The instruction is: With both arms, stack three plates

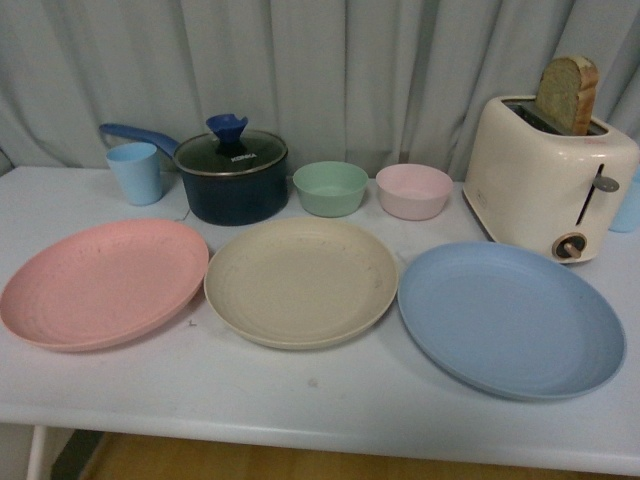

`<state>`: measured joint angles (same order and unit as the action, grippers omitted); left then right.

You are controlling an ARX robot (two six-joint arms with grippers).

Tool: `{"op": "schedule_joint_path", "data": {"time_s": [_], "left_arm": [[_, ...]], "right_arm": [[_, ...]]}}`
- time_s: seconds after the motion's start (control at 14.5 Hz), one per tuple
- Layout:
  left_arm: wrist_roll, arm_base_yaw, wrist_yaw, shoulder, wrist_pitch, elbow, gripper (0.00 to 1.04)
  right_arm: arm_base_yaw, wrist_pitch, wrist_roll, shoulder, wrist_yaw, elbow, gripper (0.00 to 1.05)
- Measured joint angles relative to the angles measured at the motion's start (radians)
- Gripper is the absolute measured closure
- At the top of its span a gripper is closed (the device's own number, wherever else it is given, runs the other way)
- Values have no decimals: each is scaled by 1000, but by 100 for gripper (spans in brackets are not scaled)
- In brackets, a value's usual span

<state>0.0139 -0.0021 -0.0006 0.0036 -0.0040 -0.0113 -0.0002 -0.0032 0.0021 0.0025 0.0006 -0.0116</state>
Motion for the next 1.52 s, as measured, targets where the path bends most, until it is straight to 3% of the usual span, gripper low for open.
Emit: {"op": "schedule_joint_path", "data": {"time_s": [1.52], "left_arm": [[0, 0, 0, 0, 0, 0, 7]], "right_arm": [[0, 0, 0, 0, 0, 0, 6]]}}
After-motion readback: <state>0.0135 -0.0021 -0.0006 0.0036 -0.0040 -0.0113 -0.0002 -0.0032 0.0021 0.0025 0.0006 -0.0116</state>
